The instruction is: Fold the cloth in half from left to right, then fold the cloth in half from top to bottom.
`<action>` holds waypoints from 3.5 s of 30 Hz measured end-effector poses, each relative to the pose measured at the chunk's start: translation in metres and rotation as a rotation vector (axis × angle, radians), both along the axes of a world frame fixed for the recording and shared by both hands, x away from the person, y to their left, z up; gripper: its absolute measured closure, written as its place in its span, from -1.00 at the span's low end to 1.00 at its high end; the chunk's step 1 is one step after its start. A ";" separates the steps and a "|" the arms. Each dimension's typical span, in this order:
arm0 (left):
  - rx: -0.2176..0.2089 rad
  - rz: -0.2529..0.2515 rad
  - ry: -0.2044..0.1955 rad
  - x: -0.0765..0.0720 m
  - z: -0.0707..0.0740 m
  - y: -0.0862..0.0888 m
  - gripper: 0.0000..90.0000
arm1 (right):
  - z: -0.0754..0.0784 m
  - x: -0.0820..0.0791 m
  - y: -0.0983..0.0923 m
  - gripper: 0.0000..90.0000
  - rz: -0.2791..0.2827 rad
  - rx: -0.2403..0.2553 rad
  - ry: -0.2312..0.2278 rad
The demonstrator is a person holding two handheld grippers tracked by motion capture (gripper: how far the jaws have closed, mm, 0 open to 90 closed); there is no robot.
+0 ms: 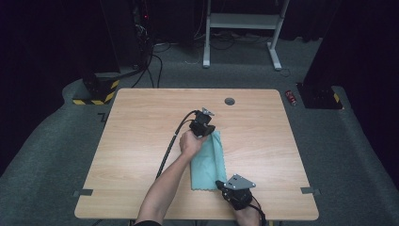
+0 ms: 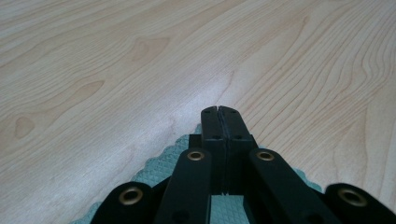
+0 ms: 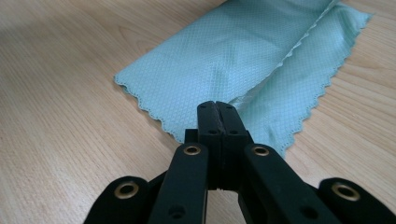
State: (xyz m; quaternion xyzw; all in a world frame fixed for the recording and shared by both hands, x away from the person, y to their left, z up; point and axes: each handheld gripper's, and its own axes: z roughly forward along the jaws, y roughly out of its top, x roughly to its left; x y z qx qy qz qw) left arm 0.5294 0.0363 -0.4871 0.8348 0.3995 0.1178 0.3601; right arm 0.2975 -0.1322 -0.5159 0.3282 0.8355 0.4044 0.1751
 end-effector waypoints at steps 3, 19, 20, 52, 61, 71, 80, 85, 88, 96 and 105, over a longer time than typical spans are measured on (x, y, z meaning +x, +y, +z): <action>0.004 -0.001 0.002 0.001 -0.001 -0.002 1.00 | -0.001 0.000 -0.003 1.00 -0.007 -0.003 -0.001; 0.022 -0.023 -0.011 0.004 -0.008 -0.021 0.99 | -0.001 0.000 -0.015 1.00 -0.041 -0.009 0.003; 0.023 -0.022 -0.010 0.004 -0.009 -0.022 0.99 | -0.001 0.001 -0.016 1.00 -0.043 -0.009 0.007; 0.105 0.056 -0.087 -0.056 -0.009 0.046 0.26 | 0.003 0.069 -0.004 0.53 -0.035 -0.034 0.069; 0.138 0.095 -0.069 -0.052 -0.020 0.058 0.29 | -0.003 0.069 -0.003 0.44 -0.015 -0.090 0.068; 0.102 0.098 -0.080 -0.070 -0.016 0.067 0.24 | -0.001 0.064 -0.010 0.37 -0.012 -0.094 0.061; 0.033 0.081 -0.075 -0.105 -0.008 0.071 0.14 | 0.000 0.054 -0.017 0.33 -0.009 -0.071 0.056; 0.029 0.067 -0.073 -0.123 -0.011 0.071 0.09 | -0.002 0.053 -0.017 0.32 0.005 -0.061 0.062; 0.036 0.057 -0.070 -0.135 -0.015 0.071 0.07 | -0.004 0.052 -0.017 0.30 0.003 -0.064 0.070; 0.024 0.043 -0.030 -0.158 -0.020 0.072 0.01 | -0.005 0.049 -0.016 0.24 0.014 -0.068 0.072; 0.054 0.018 -0.055 -0.183 -0.021 0.068 -0.03 | -0.005 0.044 -0.024 0.18 0.020 -0.067 0.065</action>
